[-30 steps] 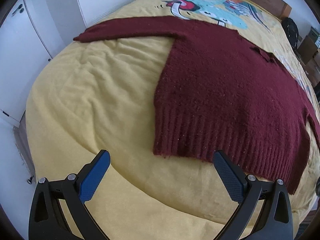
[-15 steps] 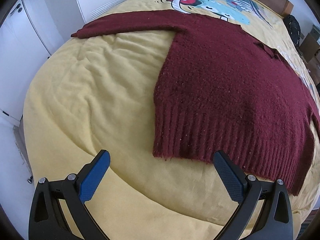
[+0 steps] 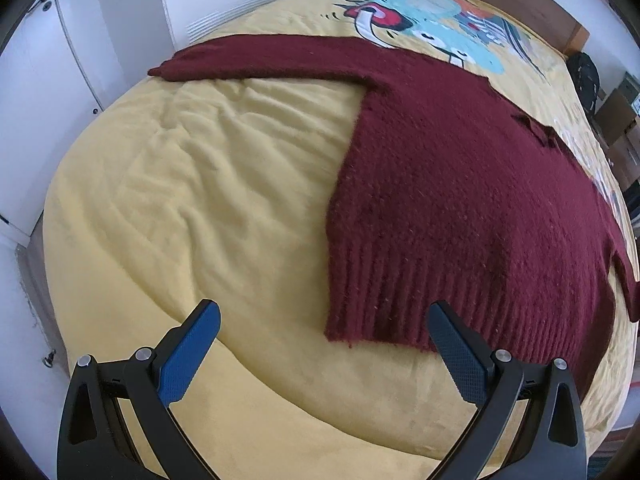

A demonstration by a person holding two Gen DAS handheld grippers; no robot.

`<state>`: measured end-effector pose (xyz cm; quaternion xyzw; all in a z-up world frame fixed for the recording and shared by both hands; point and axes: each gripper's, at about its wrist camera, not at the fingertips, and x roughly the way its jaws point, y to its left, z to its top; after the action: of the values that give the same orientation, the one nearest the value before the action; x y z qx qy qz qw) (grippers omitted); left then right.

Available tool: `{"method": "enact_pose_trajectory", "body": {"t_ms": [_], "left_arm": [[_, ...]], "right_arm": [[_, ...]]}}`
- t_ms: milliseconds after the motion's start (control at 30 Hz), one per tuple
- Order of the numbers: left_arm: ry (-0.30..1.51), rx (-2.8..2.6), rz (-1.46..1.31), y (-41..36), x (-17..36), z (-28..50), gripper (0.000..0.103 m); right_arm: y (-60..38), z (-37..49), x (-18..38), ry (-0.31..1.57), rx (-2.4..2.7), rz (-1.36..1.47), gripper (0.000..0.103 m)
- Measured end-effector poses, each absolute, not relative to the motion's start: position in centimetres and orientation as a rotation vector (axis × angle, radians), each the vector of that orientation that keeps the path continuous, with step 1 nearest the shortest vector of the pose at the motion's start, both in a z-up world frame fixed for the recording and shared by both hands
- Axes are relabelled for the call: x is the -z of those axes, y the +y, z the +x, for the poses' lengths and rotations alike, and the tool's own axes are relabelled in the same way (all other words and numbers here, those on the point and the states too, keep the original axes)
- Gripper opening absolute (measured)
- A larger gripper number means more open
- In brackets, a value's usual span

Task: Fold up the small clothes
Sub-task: 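Lift the cuff with the right gripper and carry it across the sweater body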

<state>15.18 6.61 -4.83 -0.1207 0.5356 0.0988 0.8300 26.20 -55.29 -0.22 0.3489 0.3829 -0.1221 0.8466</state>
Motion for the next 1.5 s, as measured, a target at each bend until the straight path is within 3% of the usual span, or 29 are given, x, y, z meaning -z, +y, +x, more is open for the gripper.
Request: {"method": "enact_pose_trajectory", "body": {"t_ms": [1033, 1500], "left_arm": [[1.080, -0.284, -0.363, 19.3, 5.2, 13.7, 0.102], [1.060, -0.340, -0.398, 23.1, 5.9, 11.8, 0.102]], "right_arm": [[-17.1, 40.4, -0.6, 0.998, -0.204, 0.553, 0.017], [-6.9, 42.9, 1.3, 1.026, -0.300, 0.509, 0.017]]}}
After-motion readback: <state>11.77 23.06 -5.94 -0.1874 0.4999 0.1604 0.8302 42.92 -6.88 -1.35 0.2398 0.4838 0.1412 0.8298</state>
